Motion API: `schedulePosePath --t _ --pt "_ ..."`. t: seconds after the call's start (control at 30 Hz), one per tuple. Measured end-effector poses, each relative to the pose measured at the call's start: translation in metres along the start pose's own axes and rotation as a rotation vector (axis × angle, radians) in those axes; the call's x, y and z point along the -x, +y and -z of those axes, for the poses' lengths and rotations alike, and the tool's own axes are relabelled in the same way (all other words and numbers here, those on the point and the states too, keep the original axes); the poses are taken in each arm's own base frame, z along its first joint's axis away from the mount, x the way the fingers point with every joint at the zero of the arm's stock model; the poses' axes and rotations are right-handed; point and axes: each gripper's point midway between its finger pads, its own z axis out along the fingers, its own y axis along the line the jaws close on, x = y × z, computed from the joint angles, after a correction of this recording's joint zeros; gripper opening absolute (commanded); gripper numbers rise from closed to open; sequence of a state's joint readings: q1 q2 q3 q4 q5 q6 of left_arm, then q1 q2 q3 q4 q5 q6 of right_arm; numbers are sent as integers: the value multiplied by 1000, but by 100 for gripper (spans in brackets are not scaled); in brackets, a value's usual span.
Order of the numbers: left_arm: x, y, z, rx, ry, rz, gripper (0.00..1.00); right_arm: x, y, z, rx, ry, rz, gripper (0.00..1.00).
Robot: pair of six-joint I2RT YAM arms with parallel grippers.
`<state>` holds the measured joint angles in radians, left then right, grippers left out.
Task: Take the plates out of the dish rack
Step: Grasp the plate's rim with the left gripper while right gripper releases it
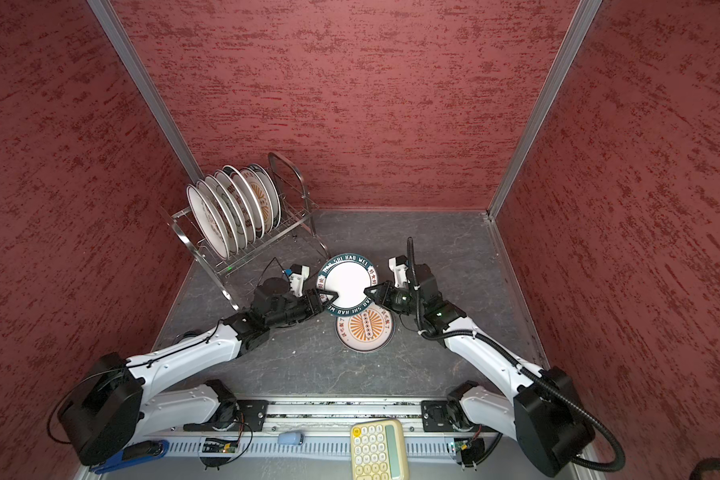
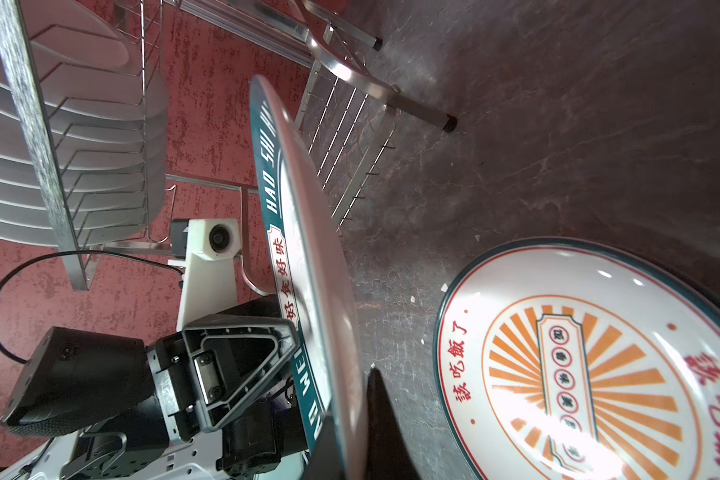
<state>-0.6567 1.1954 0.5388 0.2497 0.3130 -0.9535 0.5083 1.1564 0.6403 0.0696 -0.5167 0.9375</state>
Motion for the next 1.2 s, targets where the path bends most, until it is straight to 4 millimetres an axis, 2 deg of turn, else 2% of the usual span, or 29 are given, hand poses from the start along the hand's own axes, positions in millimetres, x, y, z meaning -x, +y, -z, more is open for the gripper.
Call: schedulePosePath --t 0.23,0.3,0.4,0.47,0.53,0.6,0.67,0.83,0.97,1.2 --pt "4 -3 -2 -48 4 41 18 5 -3 -4 27 -8 -30 0" --pt "6 -5 -1 -61 -1 49 13 7 -1 -4 41 -12 -33 3" --pt "9 -7 0 -73 -8 54 8 9 1 -5 52 -16 -35 15" --pt "10 -9 0 -83 -8 47 6 8 -2 -7 49 -9 -34 28" --pt "7 -9 0 -86 3 55 3 4 -2 -9 51 5 -36 36" --pt "9 -16 2 -115 -2 28 0 -1 -10 -10 33 18 -48 45" --pt "6 -13 2 -105 10 32 0 -3 -9 -11 41 29 -45 50" --pt "-2 0 2 -69 32 50 0 -4 -10 -9 32 31 -37 72" --pt "-9 11 4 -17 54 71 0 3 -21 -1 -46 -5 -26 83" --pt "-22 38 8 102 97 114 0 38 -43 30 -341 -154 43 93"
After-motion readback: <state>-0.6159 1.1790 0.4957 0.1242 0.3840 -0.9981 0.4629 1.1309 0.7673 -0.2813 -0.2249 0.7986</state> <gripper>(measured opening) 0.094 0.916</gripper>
